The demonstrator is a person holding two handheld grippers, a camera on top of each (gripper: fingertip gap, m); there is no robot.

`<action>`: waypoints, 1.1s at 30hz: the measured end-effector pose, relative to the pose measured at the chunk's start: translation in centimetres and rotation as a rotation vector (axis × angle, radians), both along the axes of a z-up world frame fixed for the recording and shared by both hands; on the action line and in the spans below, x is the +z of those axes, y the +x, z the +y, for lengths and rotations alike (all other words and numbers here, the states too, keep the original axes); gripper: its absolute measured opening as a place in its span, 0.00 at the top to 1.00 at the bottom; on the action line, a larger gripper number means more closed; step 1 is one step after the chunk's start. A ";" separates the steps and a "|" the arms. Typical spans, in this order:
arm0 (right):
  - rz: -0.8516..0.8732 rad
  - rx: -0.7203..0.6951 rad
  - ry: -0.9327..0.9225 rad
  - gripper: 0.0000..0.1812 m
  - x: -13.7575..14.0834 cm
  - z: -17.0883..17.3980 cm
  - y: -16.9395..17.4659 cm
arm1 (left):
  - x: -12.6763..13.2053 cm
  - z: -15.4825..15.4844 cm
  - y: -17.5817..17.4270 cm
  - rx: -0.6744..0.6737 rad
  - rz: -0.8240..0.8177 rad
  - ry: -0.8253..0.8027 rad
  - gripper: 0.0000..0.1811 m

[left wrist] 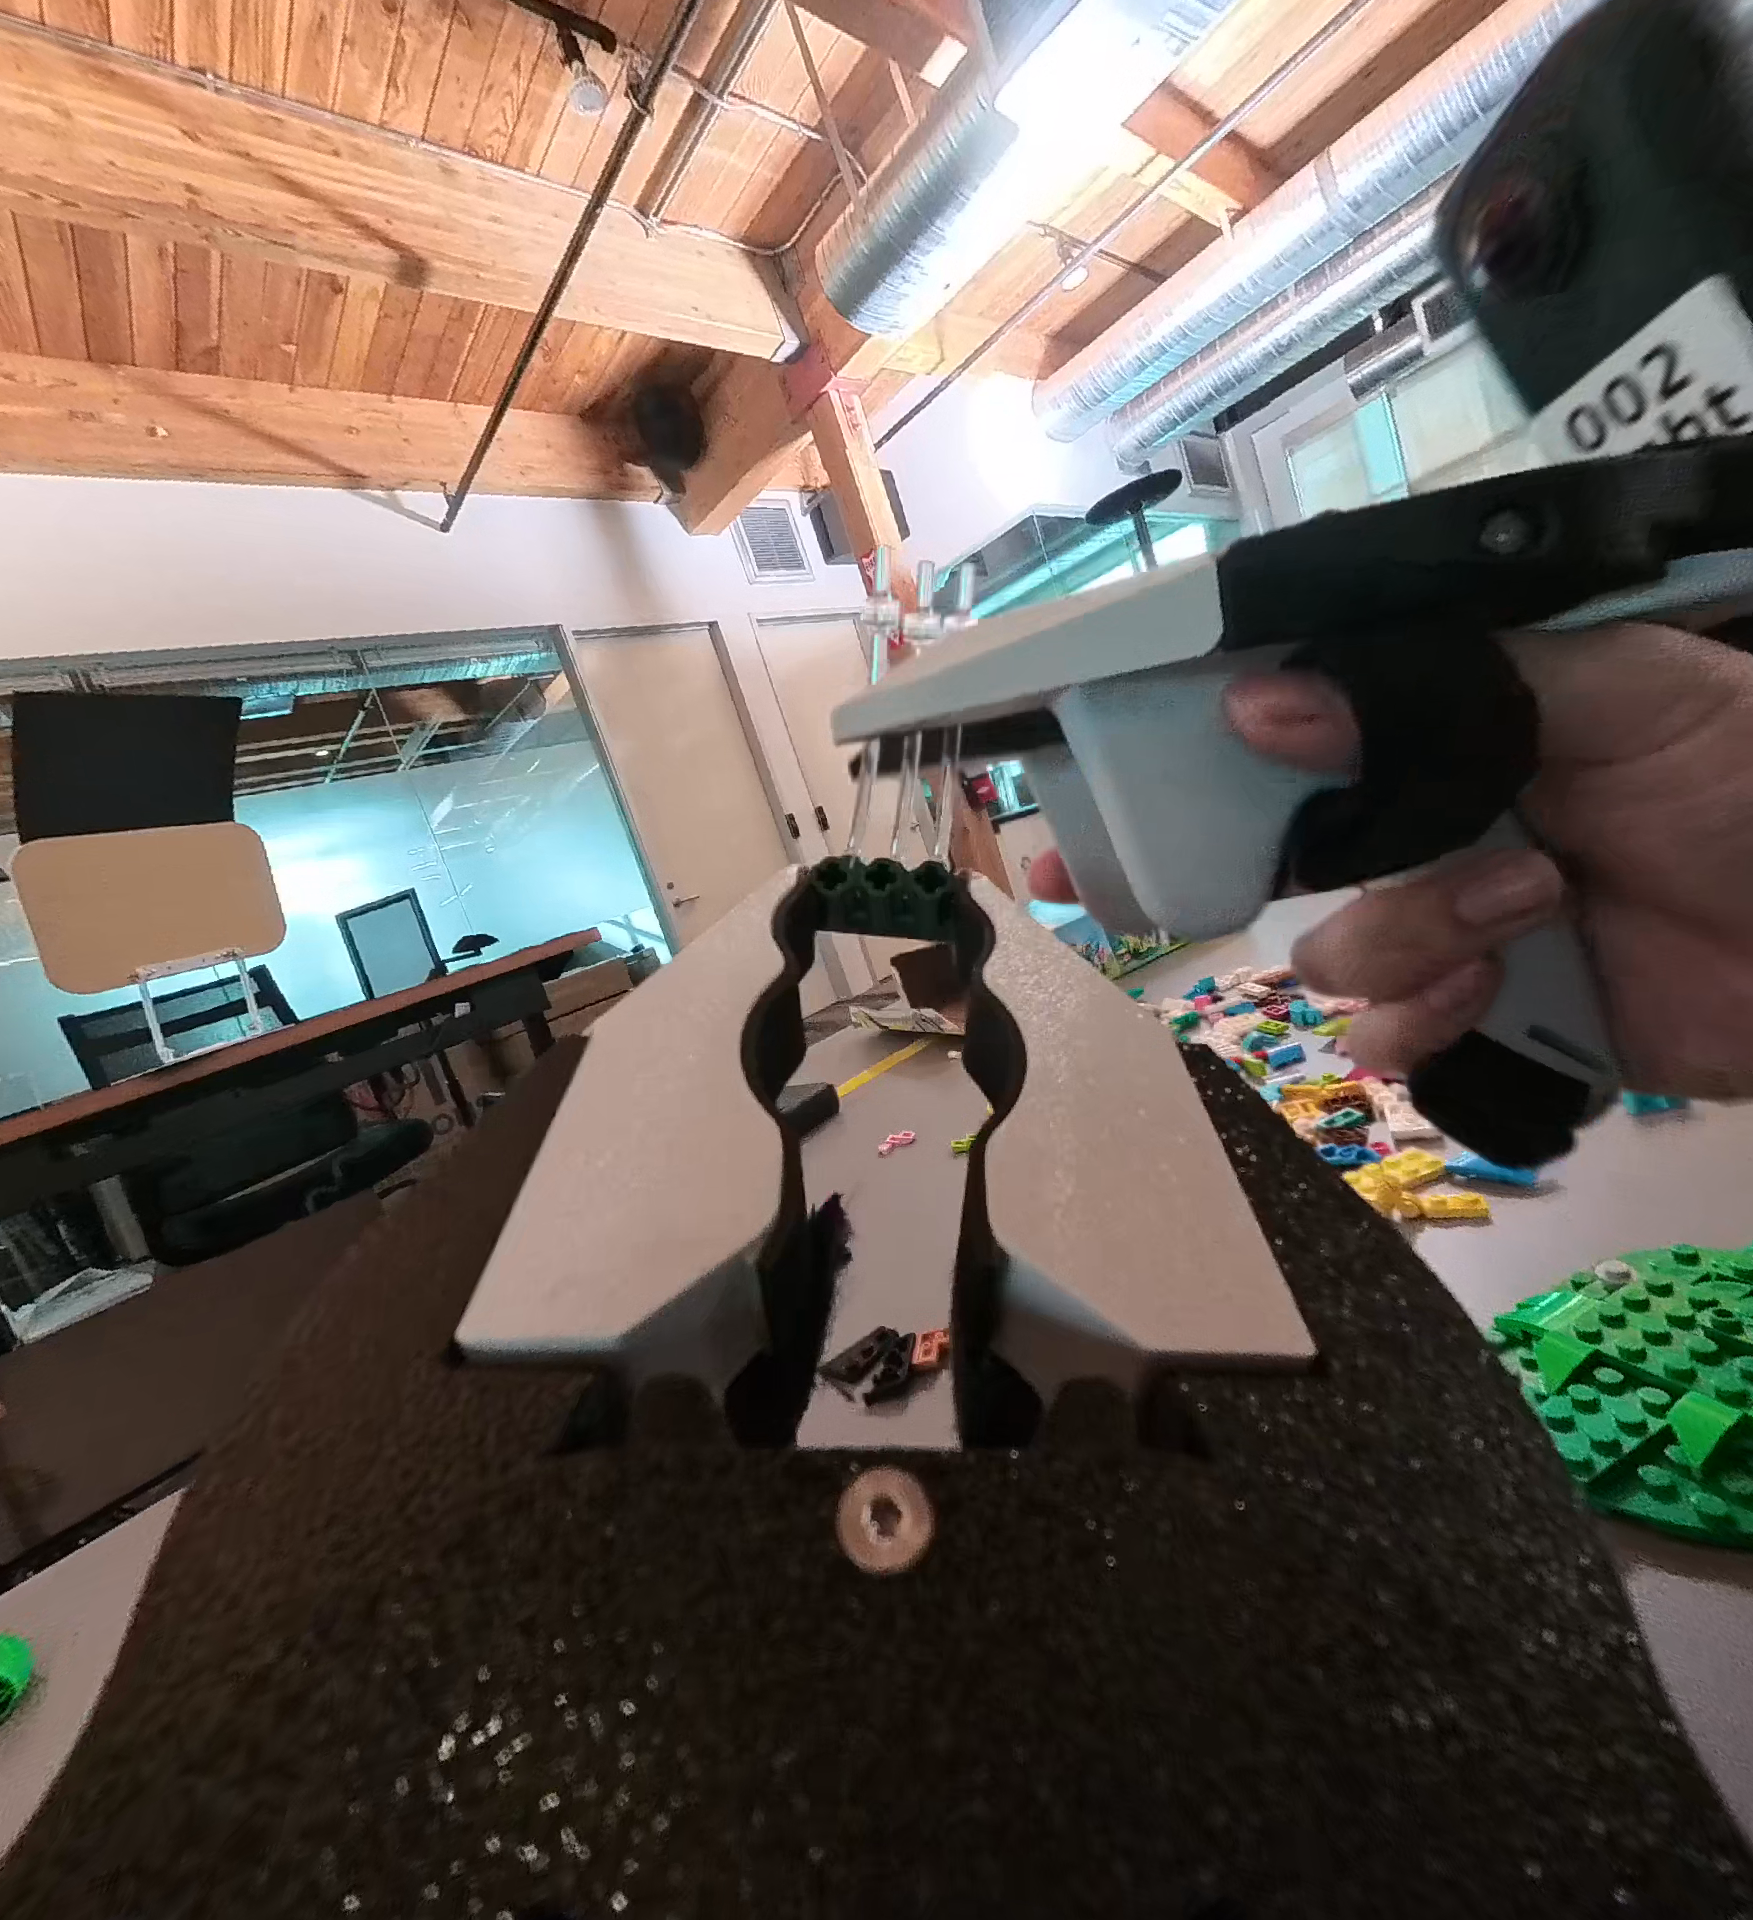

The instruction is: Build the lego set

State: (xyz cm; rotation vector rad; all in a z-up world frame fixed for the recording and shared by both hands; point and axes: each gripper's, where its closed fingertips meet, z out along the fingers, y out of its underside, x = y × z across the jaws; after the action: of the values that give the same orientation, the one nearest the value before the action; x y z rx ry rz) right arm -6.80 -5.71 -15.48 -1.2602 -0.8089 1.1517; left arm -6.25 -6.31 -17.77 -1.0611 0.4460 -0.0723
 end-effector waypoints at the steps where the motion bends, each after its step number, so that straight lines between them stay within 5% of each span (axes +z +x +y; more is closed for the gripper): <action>1: 0.009 0.041 -0.057 0.84 -0.4 -0.2 -0.3 | 0.0 0.0 -0.1 0.002 -0.002 -0.001 0.87; 4: 0.025 0.120 -0.148 0.90 -1.0 -0.8 -0.9 | -0.1 0.1 -0.2 -0.001 -0.009 -0.005 0.87; 11: -0.058 0.041 -0.038 0.99 -1.6 -0.3 -0.8 | -1.1 0.8 -0.1 0.029 0.028 -0.062 0.87; 26: -0.240 -0.146 0.321 0.98 -2.0 -0.3 -1.3 | -2.1 1.7 -0.3 0.038 0.022 -0.169 0.87; 33: -0.223 -0.137 0.376 0.86 -1.2 -0.8 -0.9 | -2.5 1.9 -0.6 0.051 0.022 -0.186 0.87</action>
State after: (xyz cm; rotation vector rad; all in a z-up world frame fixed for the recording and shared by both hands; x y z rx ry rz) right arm -7.66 -6.50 -16.70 -1.1174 -1.0338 0.7150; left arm -6.87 -4.37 -20.26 -1.2567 0.4382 -0.0573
